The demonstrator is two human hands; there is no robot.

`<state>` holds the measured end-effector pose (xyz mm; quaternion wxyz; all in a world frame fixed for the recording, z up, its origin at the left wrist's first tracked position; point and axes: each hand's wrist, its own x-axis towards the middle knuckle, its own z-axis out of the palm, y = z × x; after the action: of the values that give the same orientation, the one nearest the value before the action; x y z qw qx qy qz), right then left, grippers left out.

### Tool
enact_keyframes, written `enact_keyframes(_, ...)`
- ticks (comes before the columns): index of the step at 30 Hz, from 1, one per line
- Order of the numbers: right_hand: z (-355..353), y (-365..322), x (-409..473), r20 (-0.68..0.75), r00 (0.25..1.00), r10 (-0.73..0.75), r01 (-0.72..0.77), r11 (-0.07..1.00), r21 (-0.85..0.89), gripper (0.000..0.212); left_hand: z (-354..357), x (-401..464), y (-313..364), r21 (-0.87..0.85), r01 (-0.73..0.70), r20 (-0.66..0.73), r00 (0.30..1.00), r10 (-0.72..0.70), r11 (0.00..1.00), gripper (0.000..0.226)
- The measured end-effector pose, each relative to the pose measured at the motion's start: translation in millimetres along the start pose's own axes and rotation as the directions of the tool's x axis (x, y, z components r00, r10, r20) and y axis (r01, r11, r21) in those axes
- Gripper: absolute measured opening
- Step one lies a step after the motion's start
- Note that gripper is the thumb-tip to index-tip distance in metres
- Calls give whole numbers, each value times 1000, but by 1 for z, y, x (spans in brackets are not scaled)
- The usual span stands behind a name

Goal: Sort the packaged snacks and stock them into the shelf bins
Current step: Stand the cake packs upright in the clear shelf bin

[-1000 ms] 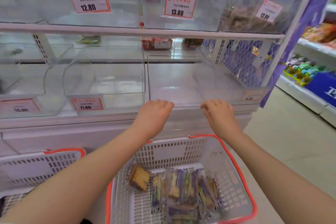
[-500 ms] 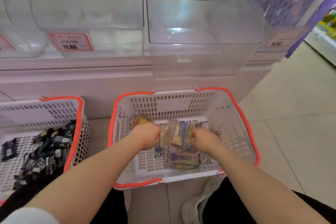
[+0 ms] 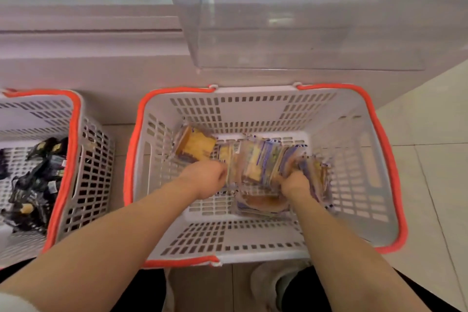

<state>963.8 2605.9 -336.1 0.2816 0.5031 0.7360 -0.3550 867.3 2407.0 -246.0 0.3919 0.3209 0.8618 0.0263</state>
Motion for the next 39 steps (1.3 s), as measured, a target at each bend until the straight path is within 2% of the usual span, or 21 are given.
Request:
enact_keyframes(2, -3, -3, 1, 42, 999, -20, 25, 993, -117, 23, 2, 2, 2, -44, -20, -28, 999, 19, 999, 15)
enact_keyframes(4, -7, -10, -5, 40, 995, -87, 92, 980, -178, 25, 3, -1, 9, -99, -51, -51, 998, 46, 994, 20)
enact_keyframes(5, -11, -16, -12, 45, 990, -132, 137, 982, -131, 27, 3, -4, 13, -105, -80, -62, 995, 73, 991, 27)
enact_keyframes(7, -27, -31, -31, 60, 978, -200, 188, 968, 167, 30, 1, -12, 21, -31, -157, -100, 983, 153, 987, 46)
enact_keyframes(9, -48, -45, -64, 94, 969, -230, 151, 846, 512, 26, -5, -21, 30, 88, -215, -204, 952, 229, 973, 66)
enact_keyframes(10, -58, -50, -82, 117, 962, -245, 131, 795, 592, 25, -9, -27, 35, 109, -227, -266, 931, 249, 968, 75)
enact_keyframes(13, -81, -63, -137, 176, 927, -330, 130, 727, 674, 24, -29, -45, 51, 67, -259, -425, 866, 263, 963, 83)
enact_keyframes(16, -105, -72, -192, 173, 858, -483, 221, 651, 726, 19, -53, -66, 62, -46, -335, -588, 771, 245, 941, 59)
enact_keyframes(18, -122, -71, -225, 38, 773, -633, 388, 520, 761, 20, -70, -85, 67, -346, -428, -653, 749, 113, 835, 33)
enact_keyframes(19, -132, -67, -238, -112, 731, -673, 535, 462, 707, 22, -78, -95, 70, -528, -478, -635, 771, 47, 702, 25)
enact_keyframes(20, -142, -62, -248, -298, 673, -677, 693, 437, 573, 22, -85, -105, 73, -672, -519, -599, 800, 23, 528, 24)
enact_keyframes(21, -151, -58, -256, -487, 592, -642, 805, 437, 402, 18, -92, -114, 74, -751, -542, -578, 815, 21, 378, 25)
enact_keyframes(22, -160, -54, -259, -608, 534, -588, 840, 451, 302, 10, -98, -122, 76, -782, -555, -574, 819, 21, 283, 26)
enact_keyframes(23, -166, -51, -263, -653, 530, -541, 835, 468, 290, 12, -104, -131, 76, -792, -566, -578, 816, 20, 228, 26)
enact_keyframes(25, -173, -48, -269, -565, 618, -547, 786, 439, 435, 25, -114, -147, 79, -786, -593, -598, 801, 33, 173, 21)
enact_keyframes(27, -173, -49, -278, -435, 665, -608, 716, 351, 604, 14, -121, -162, 81, -770, -622, -622, 782, 54, 139, 26)
enact_keyframes(29, -171, -51, -289, -443, 628, -640, 720, 262, 642, 15, -126, -176, 83, -757, -647, -645, 762, 53, 90, 34)
enact_keyframes(31, -169, -53, -298, -511, 578, -636, 768, 213, 604, 16, -130, -187, 83, -733, -677, -677, 735, 18, 72, 37)
enact_keyframes(34, -168, -58, -309, -569, 504, -649, 830, 181, 528, 23, -132, -199, 82, -663, -745, -749, 657, -85, 77, 38)
enact_keyframes(36, -168, -60, -313, -580, 470, -666, 856, 182, 485, 26, -131, -205, 78, -613, -786, -787, 601, -137, 76, 29)
enact_keyframes(39, -171, -63, -319, -587, 449, -674, 868, 175, 464, 25, -128, -216, 73, -587, -809, -809, 585, -54, 31, 24)
